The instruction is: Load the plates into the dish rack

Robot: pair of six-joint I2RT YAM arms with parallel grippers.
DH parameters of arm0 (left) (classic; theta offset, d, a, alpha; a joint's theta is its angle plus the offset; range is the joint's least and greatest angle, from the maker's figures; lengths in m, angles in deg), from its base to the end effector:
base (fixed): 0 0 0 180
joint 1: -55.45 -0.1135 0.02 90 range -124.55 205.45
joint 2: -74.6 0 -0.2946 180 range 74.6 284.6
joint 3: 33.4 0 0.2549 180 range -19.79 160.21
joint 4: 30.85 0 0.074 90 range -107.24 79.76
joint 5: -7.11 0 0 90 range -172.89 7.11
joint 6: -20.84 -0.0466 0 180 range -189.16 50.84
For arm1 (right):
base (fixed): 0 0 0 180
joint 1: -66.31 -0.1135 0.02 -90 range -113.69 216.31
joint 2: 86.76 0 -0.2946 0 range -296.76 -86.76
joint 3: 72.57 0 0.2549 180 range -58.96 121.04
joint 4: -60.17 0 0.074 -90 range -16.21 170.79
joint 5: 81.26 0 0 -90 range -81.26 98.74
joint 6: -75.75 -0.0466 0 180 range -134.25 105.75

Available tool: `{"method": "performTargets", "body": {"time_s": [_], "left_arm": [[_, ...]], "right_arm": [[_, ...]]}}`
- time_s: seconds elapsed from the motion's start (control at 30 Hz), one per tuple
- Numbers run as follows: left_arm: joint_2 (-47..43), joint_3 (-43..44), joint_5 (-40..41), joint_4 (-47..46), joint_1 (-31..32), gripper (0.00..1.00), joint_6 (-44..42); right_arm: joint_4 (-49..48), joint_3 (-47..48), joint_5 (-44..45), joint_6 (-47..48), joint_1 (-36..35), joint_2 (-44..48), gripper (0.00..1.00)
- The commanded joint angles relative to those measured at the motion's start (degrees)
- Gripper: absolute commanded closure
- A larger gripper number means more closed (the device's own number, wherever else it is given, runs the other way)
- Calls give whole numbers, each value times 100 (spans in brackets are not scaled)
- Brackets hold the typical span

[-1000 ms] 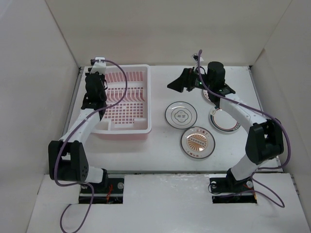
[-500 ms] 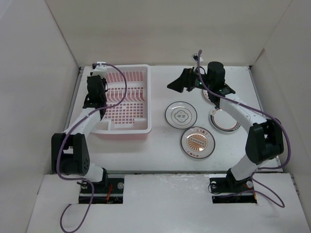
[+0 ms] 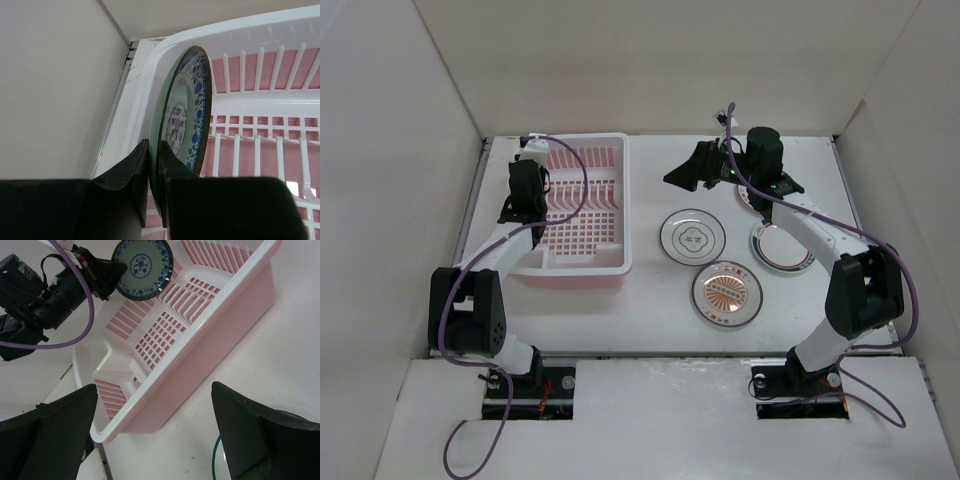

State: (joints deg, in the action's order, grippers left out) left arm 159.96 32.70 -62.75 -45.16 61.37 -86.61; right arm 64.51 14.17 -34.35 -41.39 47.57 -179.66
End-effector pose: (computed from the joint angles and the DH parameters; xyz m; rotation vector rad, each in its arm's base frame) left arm 0.3539 -0.0206 0.3129 0.0710 1.6692 0.4433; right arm 0.3634 0.1569 0.3607 -0.4521 1.8160 1.2229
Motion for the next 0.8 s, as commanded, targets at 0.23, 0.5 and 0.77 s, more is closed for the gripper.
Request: {"method": "performTargets", "body": {"time_s": [0.23,0.5,0.77], "left_arm": [[42,77,130,-196,-2,100,225],[209,77,130,-135,-2,100,435],[375,130,130,-29,-2,98,638]], "right_arm": [[-65,123,-94,121,-42,325,0],[-65,123,-94,121,-42,378,0],[-13,123,-94,173,-42,378,0]]}}
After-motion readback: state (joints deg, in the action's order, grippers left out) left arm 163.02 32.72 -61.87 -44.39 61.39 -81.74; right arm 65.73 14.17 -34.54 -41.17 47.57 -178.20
